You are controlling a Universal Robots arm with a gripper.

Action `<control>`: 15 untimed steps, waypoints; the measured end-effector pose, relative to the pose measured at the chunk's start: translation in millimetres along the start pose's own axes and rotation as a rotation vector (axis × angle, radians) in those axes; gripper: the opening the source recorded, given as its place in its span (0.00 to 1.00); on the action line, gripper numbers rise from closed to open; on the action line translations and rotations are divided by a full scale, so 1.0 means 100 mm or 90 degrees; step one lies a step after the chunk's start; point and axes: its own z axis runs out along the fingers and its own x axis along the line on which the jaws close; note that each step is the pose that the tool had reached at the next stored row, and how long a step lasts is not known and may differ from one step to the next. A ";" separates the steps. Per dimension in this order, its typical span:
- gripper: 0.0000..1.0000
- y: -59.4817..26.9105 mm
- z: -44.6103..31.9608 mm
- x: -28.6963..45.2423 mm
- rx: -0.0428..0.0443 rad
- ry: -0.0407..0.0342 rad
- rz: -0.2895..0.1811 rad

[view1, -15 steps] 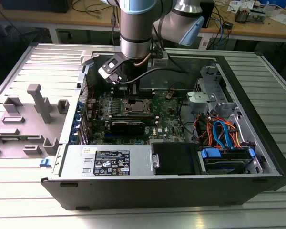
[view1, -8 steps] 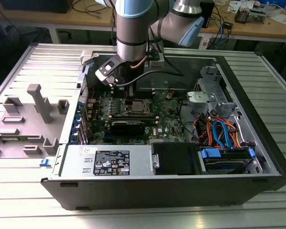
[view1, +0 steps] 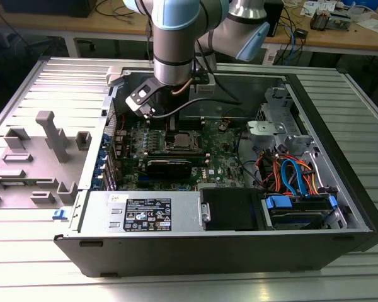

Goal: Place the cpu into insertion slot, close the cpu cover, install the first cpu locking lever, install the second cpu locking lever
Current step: 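Close the cpu cover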

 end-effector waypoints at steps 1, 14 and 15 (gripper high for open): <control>0.11 0.000 -0.002 0.001 -0.0003 0.0004 -0.001; 0.11 0.000 -0.122 0.005 0.0007 0.0001 -0.006; 0.11 0.028 -0.122 0.004 0.0008 0.0001 -0.006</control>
